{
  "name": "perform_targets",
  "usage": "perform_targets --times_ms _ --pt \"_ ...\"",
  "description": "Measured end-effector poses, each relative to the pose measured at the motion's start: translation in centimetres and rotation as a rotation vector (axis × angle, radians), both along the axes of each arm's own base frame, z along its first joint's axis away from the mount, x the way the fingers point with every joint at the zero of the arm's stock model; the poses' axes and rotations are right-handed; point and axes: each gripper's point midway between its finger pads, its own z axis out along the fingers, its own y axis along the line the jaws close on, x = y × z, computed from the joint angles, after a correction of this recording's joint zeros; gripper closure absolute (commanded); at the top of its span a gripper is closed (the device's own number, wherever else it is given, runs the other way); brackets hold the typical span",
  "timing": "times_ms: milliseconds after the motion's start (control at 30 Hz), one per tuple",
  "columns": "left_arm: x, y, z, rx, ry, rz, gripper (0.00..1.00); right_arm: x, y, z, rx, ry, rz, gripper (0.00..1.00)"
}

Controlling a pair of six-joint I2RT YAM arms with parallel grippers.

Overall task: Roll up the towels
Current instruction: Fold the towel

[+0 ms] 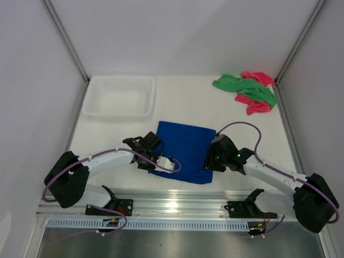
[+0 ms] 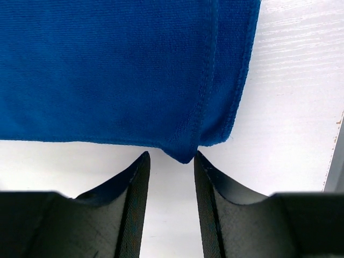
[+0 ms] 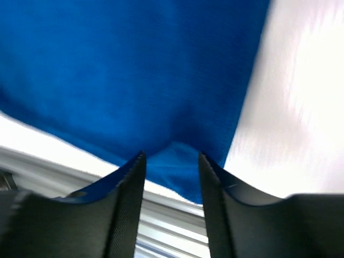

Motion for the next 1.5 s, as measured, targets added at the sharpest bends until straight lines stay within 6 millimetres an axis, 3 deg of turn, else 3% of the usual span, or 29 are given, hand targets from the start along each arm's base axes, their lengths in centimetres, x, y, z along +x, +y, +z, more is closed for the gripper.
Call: perform_targets --times_ms 267,467,667,900,1133,1300,1500 --pt "0.2 -0.3 0.1 -0.013 -0.005 -0.001 0.55 3.3 1.0 7.4 -0.034 -0.341 0.335 0.40" --pt "-0.1 -0.7 -0.1 -0.031 0.011 -0.007 0.54 3.3 -0.3 9.2 -0.101 -0.566 0.646 0.34" --pt "-0.6 -1.3 -0.2 -0.065 0.039 -0.018 0.53 1.0 -1.2 7.9 -0.166 -0.742 1.027 0.35" --pt "-1.1 -1.4 -0.4 -0.088 0.066 -0.020 0.53 -0.7 -0.8 3.5 -0.171 -0.696 1.310 0.35" --pt "-0.9 -1.9 -0.3 -0.118 0.065 -0.015 0.53 -1.5 -0.4 1.0 -0.134 -0.620 1.395 0.36" --pt "-0.6 -2.0 -0.2 -0.129 0.061 -0.004 0.53 -0.9 0.0 0.5 -0.132 -0.625 1.387 0.37" --pt "-0.6 -2.2 -0.2 -0.141 0.063 0.006 0.53 -1.1 -0.1 -1.2 -0.125 -0.554 1.400 0.44"
